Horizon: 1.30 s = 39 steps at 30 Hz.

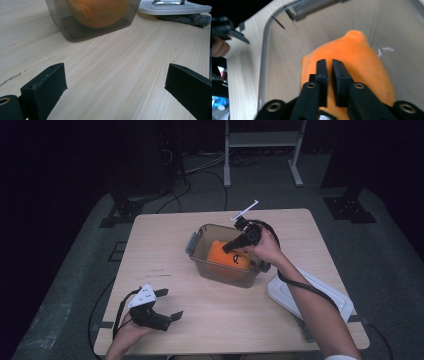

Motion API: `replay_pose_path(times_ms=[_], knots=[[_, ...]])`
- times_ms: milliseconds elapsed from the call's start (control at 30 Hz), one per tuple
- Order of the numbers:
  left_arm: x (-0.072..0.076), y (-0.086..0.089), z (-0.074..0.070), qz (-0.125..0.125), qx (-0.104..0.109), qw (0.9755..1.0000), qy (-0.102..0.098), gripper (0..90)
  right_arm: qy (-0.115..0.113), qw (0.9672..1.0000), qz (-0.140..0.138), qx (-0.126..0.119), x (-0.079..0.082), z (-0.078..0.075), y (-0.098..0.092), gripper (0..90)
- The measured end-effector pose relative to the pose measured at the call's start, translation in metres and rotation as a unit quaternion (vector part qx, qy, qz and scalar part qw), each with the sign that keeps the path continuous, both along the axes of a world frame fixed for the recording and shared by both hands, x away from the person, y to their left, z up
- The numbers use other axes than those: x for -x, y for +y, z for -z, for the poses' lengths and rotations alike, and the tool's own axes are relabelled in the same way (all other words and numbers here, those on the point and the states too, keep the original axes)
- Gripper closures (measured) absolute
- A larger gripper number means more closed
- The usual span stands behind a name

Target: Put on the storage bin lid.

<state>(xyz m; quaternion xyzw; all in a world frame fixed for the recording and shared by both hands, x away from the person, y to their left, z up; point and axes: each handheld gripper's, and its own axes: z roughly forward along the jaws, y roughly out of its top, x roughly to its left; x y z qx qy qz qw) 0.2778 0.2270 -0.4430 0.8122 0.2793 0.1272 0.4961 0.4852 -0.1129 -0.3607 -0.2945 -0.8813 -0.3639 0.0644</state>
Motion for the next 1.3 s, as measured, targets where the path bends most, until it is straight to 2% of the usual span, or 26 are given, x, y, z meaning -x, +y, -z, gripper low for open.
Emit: replay_pose_path(times_ms=[67,133,200,433,800,1300], knots=[[0.000,0.000,0.000,0.001,-0.002,1.0000,0.000,2.9,0.007,0.9997,-0.003,-0.023,0.000,-0.003,-0.003,82.1],[0.000,0.000,0.000,0.001,-0.001,1.0000,0.001,2.9,-0.001,0.9999,-0.006,-0.011,0.001,-0.006,-0.002,79.4],[0.000,-0.001,0.000,0.002,-0.003,1.0000,-0.001,2.9,-0.007,0.9999,-0.011,-0.010,0.003,-0.008,-0.001,78.9],[0.000,0.000,0.000,0.001,-0.002,1.0000,0.000,2.8,-0.014,0.9995,-0.013,-0.025,0.008,-0.015,-0.006,75.9],[0.000,0.001,0.000,-0.001,-0.002,1.0000,0.001,2.8,-0.020,0.9992,-0.013,-0.032,0.019,-0.026,-0.022,71.4],[0.000,0.001,0.001,-0.003,-0.003,1.0000,0.003,2.8,-0.036,0.9981,-0.002,-0.050,0.043,-0.038,-0.060,64.4]])
